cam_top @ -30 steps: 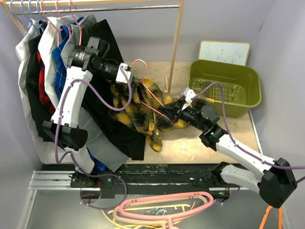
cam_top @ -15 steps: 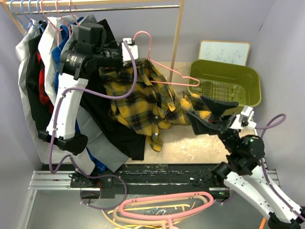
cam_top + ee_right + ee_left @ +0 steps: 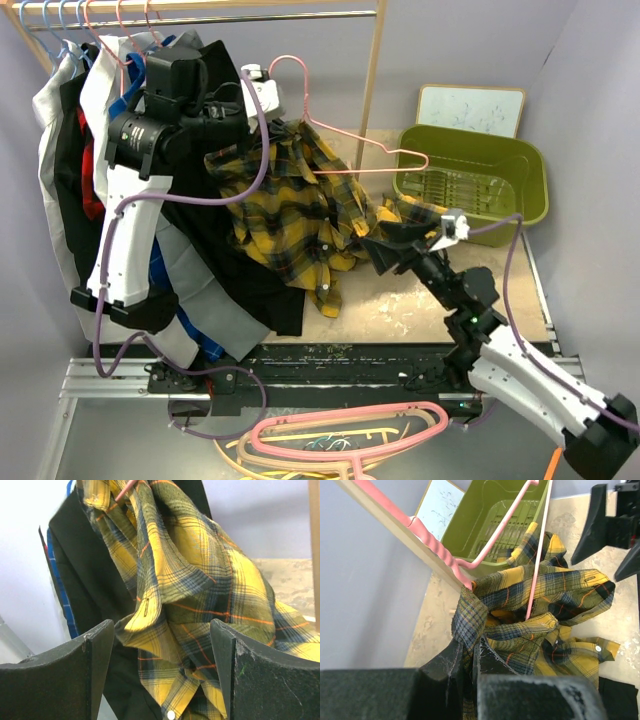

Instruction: Place the shirt on the hanger

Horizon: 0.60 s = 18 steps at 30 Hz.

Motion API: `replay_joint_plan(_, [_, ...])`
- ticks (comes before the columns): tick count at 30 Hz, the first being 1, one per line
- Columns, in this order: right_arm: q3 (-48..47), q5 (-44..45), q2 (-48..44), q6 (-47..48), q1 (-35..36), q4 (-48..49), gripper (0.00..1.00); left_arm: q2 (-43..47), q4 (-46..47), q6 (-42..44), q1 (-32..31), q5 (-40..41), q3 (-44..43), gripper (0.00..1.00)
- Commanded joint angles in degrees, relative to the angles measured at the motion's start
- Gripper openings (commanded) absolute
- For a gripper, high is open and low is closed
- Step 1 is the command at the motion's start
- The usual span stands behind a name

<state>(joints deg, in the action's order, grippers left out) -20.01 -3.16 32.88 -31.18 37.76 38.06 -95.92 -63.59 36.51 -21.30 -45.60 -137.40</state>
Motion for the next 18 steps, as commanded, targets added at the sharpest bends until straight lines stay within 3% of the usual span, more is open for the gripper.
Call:
replay_joint_plan(1, [-4.67, -2.86, 7.61, -0.8, -0.09, 12.61, 0.79, 3.76, 3.91, -1.76, 0.08, -1.35, 1.09, 0.0])
replay_joint_plan(6, [-6.41, -2.77, 13.59, 0.44, -0.12, 15.9, 0.78, 4.73, 4.0, -1.69, 0.1, -1.36, 2.38, 0.0])
replay_joint_plan(11, [-6.94, -4.13, 16.86, -0.55, -0.06, 18.66, 0.66, 5.2, 3.83, -1.16, 0.06, -1.04, 2.98, 0.0])
replay_joint_plan(13, [-7.03, -4.93, 18.07, -1.33, -0.14, 19.68, 0.51, 5.38, 3.83, -0.92, 0.05, -0.65, 3.32, 0.0])
replay_joint_plan(16, [-6.87, -5.93, 18.94, -2.17, -0.11, 20.89, 0.03, 5.56, 3.55, -0.38, 0.09, 0.11, 3.98, 0.0])
replay_joint_plan(18, [-6.31, -3.98, 18.02, -2.27, -0.12, 20.86, 0.0, 5.92, 2.54, 2.18, 0.12, 1.2, 4.5, 0.0])
